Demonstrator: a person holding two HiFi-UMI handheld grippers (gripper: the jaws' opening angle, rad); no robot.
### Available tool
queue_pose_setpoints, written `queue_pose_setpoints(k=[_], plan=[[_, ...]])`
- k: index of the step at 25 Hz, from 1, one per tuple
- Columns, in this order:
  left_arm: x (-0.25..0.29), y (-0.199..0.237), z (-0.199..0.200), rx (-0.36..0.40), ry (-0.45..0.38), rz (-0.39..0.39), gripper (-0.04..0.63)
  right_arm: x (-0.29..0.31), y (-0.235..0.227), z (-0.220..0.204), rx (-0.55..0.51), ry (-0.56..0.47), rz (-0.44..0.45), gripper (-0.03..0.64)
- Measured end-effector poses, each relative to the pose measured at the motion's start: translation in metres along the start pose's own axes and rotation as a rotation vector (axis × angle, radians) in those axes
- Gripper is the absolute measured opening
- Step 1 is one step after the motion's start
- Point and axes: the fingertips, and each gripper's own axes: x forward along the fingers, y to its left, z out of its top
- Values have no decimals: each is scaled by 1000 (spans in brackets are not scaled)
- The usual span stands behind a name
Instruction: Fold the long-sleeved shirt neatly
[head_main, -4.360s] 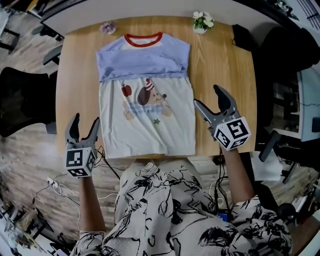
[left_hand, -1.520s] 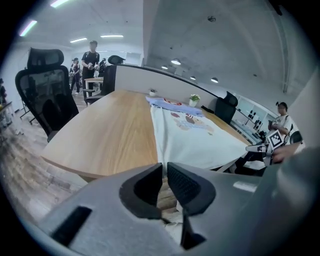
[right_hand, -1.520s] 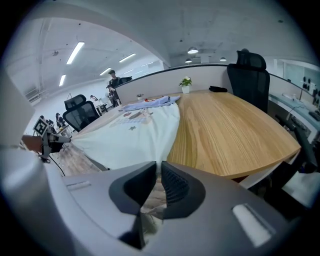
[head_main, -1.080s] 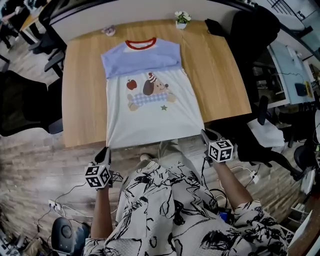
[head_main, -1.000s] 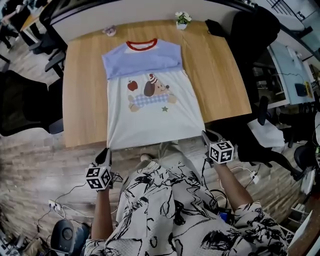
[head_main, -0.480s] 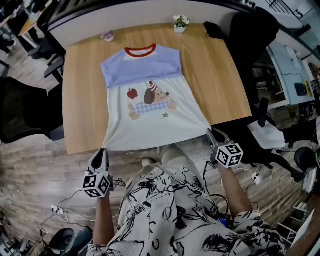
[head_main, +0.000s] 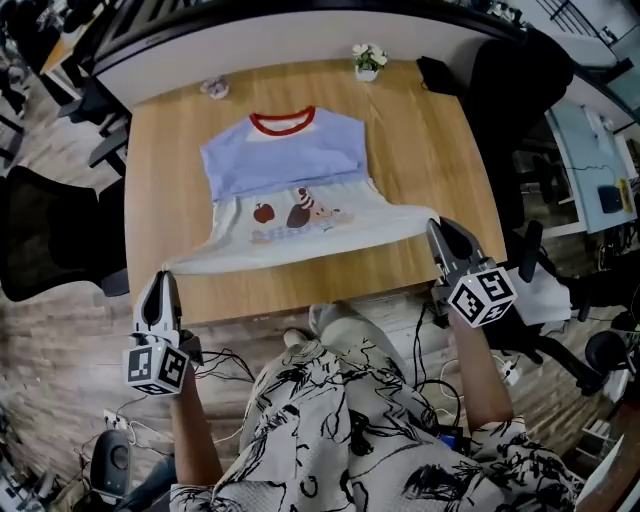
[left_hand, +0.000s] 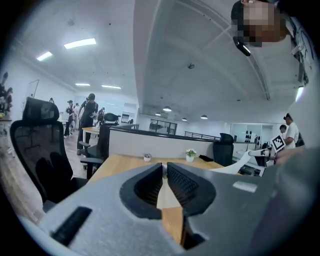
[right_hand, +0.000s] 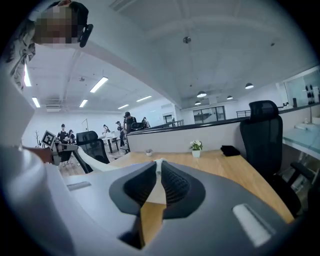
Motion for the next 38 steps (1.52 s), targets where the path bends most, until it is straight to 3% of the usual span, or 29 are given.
queue_pose_setpoints(k=[7, 14, 23, 38], plan=[[53, 7, 74, 55, -83, 28, 35, 59, -19, 79, -62, -72, 67, 41], [114, 11, 114, 123, -82, 87, 35, 109, -49, 115, -81, -63, 120, 41], [179, 51, 98, 121, 24, 134, 35, 178, -67, 120, -56, -17, 113, 41], [307, 103, 46, 114, 149, 34, 35, 271, -107, 62, -18, 109, -14, 40]])
